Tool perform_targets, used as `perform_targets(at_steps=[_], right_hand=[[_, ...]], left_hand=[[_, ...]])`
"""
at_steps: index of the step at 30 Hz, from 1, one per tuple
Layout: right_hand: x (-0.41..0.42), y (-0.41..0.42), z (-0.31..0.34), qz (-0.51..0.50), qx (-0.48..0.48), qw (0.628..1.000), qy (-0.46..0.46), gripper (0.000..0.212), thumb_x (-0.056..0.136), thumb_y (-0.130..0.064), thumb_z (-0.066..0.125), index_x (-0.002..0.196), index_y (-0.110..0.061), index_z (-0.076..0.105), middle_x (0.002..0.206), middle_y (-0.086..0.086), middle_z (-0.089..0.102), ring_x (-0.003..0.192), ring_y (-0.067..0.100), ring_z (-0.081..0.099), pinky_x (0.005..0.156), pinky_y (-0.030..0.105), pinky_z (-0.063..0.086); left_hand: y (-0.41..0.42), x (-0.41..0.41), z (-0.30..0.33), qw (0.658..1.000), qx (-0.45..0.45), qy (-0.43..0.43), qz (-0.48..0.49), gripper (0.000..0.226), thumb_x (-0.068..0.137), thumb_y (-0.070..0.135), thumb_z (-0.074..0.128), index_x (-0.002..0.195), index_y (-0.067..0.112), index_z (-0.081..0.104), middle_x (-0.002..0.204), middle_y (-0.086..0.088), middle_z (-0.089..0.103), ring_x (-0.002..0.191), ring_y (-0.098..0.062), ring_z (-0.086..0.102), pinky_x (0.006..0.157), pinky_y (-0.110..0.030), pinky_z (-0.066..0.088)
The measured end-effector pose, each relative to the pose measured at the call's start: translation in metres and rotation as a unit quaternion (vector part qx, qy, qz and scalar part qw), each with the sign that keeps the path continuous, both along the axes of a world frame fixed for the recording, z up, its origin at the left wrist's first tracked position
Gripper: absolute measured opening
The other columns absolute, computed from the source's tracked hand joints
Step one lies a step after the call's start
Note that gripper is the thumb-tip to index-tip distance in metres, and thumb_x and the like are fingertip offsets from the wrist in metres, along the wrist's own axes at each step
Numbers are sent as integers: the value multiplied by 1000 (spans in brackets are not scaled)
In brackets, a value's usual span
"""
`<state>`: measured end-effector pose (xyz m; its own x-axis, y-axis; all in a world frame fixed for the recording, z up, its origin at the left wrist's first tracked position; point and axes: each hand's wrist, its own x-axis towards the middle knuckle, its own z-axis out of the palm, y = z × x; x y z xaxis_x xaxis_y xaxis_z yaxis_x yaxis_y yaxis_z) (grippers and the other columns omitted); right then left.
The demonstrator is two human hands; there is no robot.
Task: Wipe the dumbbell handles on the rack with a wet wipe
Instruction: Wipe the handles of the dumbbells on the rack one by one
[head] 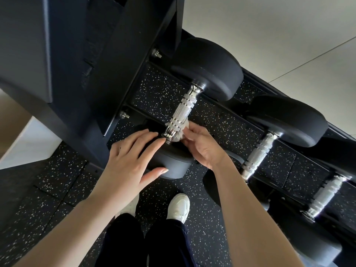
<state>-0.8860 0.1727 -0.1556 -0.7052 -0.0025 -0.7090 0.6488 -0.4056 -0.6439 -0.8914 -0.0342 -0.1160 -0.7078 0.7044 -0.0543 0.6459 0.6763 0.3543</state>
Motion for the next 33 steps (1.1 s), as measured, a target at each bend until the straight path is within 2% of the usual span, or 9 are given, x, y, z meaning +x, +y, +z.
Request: perform_targets(at_steps=[5,9,12,15,18,22,25,29,33], right_hand=[[7,-2,2,95,116,989,-4,26,97,-5,43,114,7,57,107,30,62,92,24,56,101,40,38],[17,-5,6,110,209,972,4,19,96,-8,48,101,-4,67,95,14,69,85,19,60,87,39,45],[21,-12,13,146,393,907,40,20,93,-19,55,80,-5,61,75,13,63,71,24,54,69,34,41],[21,-19,25,164,519,837,63,21,92,-27,56,90,-5,59,80,11,65,74,28,55,65,35,41],[20,-26,27,134,556,815,96,18,88,-26,63,89,-8,61,79,11,66,72,29,59,62,31,40],[16,-31,31,98,549,821,122,15,82,-16,69,88,-3,66,84,6,66,71,16,55,61,6,33],[5,-39,36,115,540,820,150,12,81,-11,69,91,-3,68,89,1,65,78,9,55,70,-2,35],[-13,-45,36,189,565,795,118,16,83,-23,68,95,-12,72,91,3,66,79,20,62,65,20,40],[-21,-45,46,280,586,760,36,29,86,-40,62,112,-28,67,96,9,70,86,29,65,68,31,50]], left_hand=[[0,0,2,1000,-5,-4,1,58,90,53,41,134,17,53,137,-1,51,131,-23,43,91,-43,39],[1,0,2,1000,-6,-12,6,59,90,54,41,134,17,53,137,0,50,132,-23,42,92,-43,39],[1,-1,1,1000,2,-18,12,58,89,54,42,133,18,53,137,0,51,132,-22,42,93,-42,38],[0,0,-1,1000,1,-24,9,58,89,55,40,134,20,49,138,1,49,133,-20,40,94,-38,33],[-3,0,-2,999,4,-30,15,59,88,56,40,135,22,46,138,2,48,133,-18,37,95,-37,32],[-1,1,-4,999,26,-27,20,58,88,55,41,133,20,49,139,0,49,133,-19,38,95,-39,35],[-1,5,-8,998,39,-30,44,59,86,56,43,134,22,45,140,-1,47,134,-18,36,97,-40,36],[-2,8,-8,994,56,-42,88,62,83,60,43,135,26,42,141,0,47,134,-20,37,96,-41,40],[-3,7,-11,993,70,-32,94,62,82,59,44,132,24,46,139,-1,49,132,-21,38,93,-43,43]])
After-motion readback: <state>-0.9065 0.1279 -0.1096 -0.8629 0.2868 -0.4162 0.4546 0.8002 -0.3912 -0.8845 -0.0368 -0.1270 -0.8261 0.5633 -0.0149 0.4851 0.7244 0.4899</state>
